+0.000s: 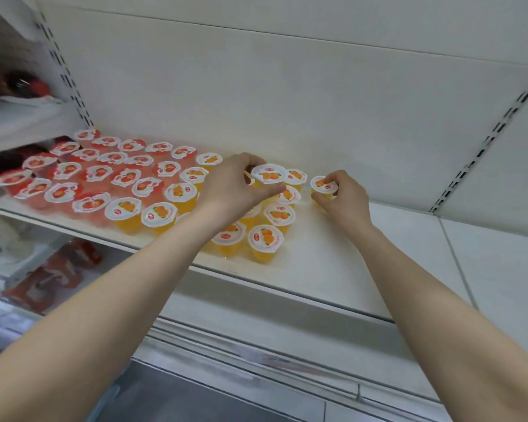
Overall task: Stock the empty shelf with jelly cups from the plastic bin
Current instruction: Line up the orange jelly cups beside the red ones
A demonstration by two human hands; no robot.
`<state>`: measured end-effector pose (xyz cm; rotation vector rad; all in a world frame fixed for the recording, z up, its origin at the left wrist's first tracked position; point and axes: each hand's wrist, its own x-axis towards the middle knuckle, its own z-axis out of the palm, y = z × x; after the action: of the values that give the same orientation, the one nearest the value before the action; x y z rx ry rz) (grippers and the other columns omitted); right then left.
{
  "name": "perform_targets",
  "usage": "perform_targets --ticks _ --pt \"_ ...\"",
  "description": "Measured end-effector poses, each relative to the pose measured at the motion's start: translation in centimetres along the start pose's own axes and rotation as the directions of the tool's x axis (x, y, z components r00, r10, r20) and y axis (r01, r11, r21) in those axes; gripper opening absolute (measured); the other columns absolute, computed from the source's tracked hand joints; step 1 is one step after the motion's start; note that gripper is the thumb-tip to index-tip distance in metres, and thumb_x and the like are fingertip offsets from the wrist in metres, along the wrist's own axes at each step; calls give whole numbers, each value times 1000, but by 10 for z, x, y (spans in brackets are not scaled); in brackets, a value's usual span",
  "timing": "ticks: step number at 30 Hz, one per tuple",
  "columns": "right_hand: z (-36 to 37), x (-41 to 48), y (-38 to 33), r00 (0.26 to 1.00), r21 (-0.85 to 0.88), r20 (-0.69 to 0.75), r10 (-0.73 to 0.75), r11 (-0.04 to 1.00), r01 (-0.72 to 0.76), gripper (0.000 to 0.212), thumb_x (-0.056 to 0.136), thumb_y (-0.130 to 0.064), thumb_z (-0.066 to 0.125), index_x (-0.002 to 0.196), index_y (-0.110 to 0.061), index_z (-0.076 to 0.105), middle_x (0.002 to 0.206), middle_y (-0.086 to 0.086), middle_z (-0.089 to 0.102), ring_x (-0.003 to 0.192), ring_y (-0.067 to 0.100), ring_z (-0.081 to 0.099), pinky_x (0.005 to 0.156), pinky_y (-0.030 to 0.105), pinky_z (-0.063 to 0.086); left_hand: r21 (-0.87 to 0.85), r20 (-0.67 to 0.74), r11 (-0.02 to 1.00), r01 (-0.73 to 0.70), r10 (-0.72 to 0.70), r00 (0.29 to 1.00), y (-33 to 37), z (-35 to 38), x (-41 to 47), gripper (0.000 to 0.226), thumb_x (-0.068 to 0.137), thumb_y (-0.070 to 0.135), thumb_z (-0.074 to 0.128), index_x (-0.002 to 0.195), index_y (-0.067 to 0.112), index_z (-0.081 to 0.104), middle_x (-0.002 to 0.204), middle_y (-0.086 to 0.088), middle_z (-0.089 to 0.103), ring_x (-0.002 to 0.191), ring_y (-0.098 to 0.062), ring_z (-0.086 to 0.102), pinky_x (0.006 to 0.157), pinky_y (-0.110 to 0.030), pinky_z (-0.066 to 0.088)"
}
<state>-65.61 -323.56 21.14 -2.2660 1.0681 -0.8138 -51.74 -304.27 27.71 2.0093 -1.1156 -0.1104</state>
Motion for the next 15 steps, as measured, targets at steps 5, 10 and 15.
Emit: perform_targets --ticks 5,10,15 --pt "-5 -3 7 996 -96 66 -63 993 69 38 81 -30 72 114 -21 55 110 4 61 101 25 57 85 38 45 -34 19 998 -46 47 999 7 7 5 50 71 53 77 111 27 63 103 13 63 83 -5 62 73 -27 53" --pt "-25 -16 20 989 -200 42 -142 969 147 51 83 -21 66 132 -17 52 130 8 54 117 32 50 98 44 40 6 74 986 -164 163 984 23 31 15 46 72 41 77 112 24 61 106 8 62 90 -9 60 78 -27 50" --pt "-41 -29 32 983 -329 29 -182 927 182 58 84 -12 61 140 -12 47 138 11 50 118 36 48 98 45 39 190 202 946 -263 224 953 27 71 25 50 72 41 73 116 20 61 108 1 61 102 -19 56 79 -27 40"
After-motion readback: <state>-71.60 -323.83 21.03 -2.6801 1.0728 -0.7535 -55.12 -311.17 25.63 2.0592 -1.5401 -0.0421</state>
